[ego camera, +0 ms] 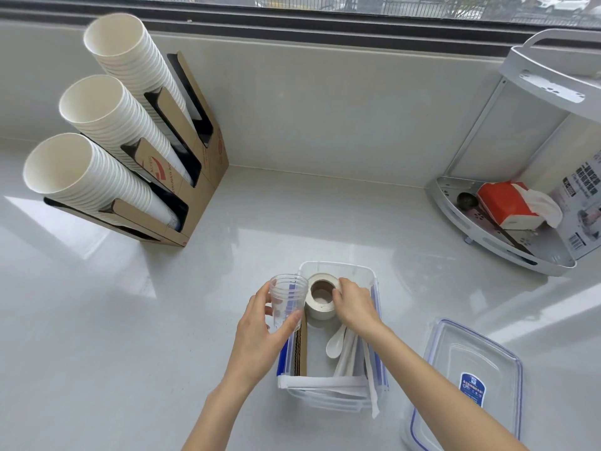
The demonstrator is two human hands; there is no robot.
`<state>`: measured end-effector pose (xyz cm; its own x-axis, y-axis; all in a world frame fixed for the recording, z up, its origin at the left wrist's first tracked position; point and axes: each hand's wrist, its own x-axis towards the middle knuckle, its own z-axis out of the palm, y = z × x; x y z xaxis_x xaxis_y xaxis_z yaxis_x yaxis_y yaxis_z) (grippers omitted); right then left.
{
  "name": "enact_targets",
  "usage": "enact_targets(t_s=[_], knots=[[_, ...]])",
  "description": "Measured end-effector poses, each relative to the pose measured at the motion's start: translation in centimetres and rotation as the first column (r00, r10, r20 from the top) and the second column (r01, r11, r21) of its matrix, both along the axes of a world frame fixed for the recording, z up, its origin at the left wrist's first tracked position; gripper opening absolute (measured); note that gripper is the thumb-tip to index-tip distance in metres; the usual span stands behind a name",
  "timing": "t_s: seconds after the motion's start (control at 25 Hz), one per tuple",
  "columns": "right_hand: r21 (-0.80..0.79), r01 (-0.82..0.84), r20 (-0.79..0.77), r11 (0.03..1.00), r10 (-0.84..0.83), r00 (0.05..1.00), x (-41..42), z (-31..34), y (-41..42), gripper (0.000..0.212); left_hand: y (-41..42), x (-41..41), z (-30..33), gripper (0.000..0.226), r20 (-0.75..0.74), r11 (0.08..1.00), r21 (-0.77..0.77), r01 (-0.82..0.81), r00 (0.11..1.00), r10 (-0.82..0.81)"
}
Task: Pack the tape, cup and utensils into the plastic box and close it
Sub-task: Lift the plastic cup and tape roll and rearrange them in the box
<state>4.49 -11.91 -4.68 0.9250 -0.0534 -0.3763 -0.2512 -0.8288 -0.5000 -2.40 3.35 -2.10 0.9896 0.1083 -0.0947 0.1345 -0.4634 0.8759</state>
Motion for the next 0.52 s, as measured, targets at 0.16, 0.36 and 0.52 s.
enact_targets(t_s=[0.16, 0.36, 0.52], knots=[[0.051, -0.029, 0.066, 0.998, 0.025, 0.998, -0.9, 1.5, -0.6, 0.039, -0.2, 0.2, 0.2, 0.063, 0.000, 1.000, -0.007, -0.021, 1.000, 0.021], [0.378, -0.123, 0.220, 0.918, 0.040, 0.975, -3.0, 4.7, -1.3, 0.035, -1.3, 0.4, 0.8, 0.069, 0.003, 0.999, -0.031, 0.040, 0.999, -0.040], [0.451, -0.201, 0.269, 0.870, 0.082, 0.960, -4.3, 5.4, -1.3, 0.031, -2.1, 0.3, 0.4, 0.059, -0.016, 0.995, -0.044, 0.087, 0.996, -0.088]])
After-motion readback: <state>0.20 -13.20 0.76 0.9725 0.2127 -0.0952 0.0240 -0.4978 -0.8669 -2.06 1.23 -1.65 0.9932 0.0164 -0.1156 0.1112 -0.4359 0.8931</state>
